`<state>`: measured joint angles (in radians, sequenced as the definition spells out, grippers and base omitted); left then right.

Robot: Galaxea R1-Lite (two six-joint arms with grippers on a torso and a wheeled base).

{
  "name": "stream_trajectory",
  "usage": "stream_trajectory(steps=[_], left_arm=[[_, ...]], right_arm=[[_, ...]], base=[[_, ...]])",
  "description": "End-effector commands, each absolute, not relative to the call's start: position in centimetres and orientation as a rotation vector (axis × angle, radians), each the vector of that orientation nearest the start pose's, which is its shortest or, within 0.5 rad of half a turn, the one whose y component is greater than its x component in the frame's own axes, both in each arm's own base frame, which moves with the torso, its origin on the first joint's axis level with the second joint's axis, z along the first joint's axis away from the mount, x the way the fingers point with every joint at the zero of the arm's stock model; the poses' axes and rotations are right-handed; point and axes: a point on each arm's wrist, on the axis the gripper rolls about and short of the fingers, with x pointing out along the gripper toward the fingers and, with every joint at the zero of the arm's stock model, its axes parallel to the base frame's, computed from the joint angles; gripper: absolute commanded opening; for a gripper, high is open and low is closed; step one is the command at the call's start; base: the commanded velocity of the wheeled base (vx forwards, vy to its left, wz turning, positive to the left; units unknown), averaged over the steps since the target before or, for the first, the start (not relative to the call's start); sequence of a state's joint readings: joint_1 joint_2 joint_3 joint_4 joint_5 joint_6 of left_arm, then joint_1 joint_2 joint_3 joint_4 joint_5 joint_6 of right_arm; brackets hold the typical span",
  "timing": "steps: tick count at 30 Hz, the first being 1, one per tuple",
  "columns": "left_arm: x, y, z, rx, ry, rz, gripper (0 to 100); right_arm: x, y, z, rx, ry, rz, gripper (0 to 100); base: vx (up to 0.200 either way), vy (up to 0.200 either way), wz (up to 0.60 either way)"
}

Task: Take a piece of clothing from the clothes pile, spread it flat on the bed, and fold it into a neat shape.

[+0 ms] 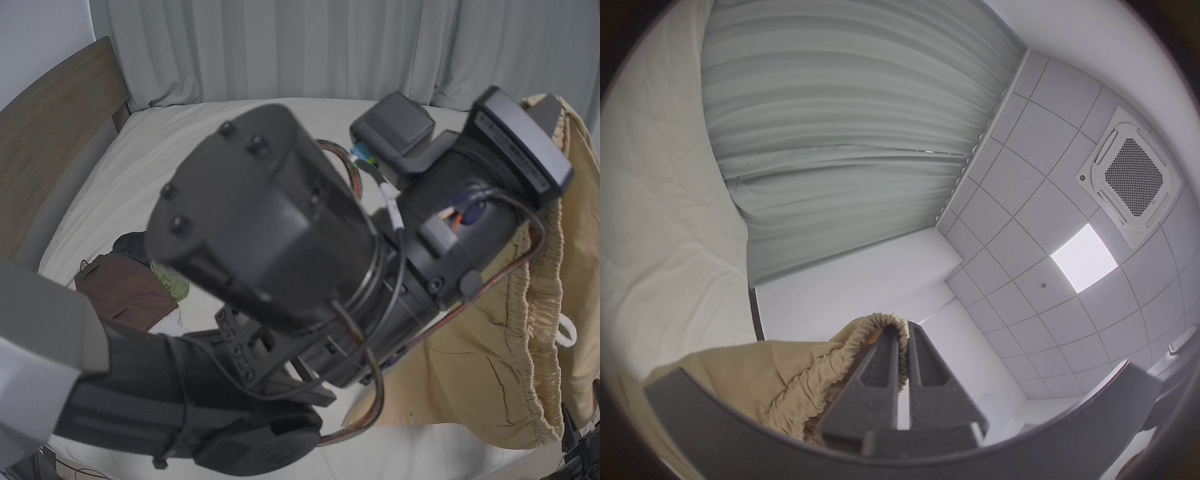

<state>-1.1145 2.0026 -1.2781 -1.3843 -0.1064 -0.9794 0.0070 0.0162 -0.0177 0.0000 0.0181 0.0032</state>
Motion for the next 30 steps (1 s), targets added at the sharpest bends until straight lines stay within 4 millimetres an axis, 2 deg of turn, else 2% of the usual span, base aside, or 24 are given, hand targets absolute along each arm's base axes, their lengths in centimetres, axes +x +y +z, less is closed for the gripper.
stream_trajectory(steps=[1, 7, 13, 19, 26, 30], left_arm=[[22.4, -31.1, 21.4, -1.072, 0.112, -1.152, 0], [24.6, -26.4, 16.5, -0.891, 0.079, -0.991, 0], [24.8, -22.4, 12.7, -0.765, 0.175, -0.846, 0], [26.4, -18.8, 11.2, -0.707, 0.180, -0.708, 0], [27.1, -16.7, 10.6, -0.677, 0.175, -0.629, 0], [27.9, -14.9, 10.3, -0.652, 0.159, -0.565, 0]], right_arm=[[-2.3, 0.0, 7.5, 0.003, 0.000, 0.026, 100], [-2.3, 0.0, 7.5, 0.003, 0.000, 0.025, 100], [-2.3, 0.0, 7.5, 0.003, 0.000, 0.026, 100], [-2.3, 0.0, 7.5, 0.003, 0.000, 0.025, 100], [-2.3, 0.0, 7.5, 0.002, 0.000, 0.025, 100], [-2.3, 0.0, 7.5, 0.002, 0.000, 0.025, 100]], base=[[0.000, 0.000, 0.00], [0.000, 0.000, 0.00], [0.000, 0.000, 0.00], [0.000, 0.000, 0.00], [0.000, 0.000, 0.00], [0.000, 0.000, 0.00]])
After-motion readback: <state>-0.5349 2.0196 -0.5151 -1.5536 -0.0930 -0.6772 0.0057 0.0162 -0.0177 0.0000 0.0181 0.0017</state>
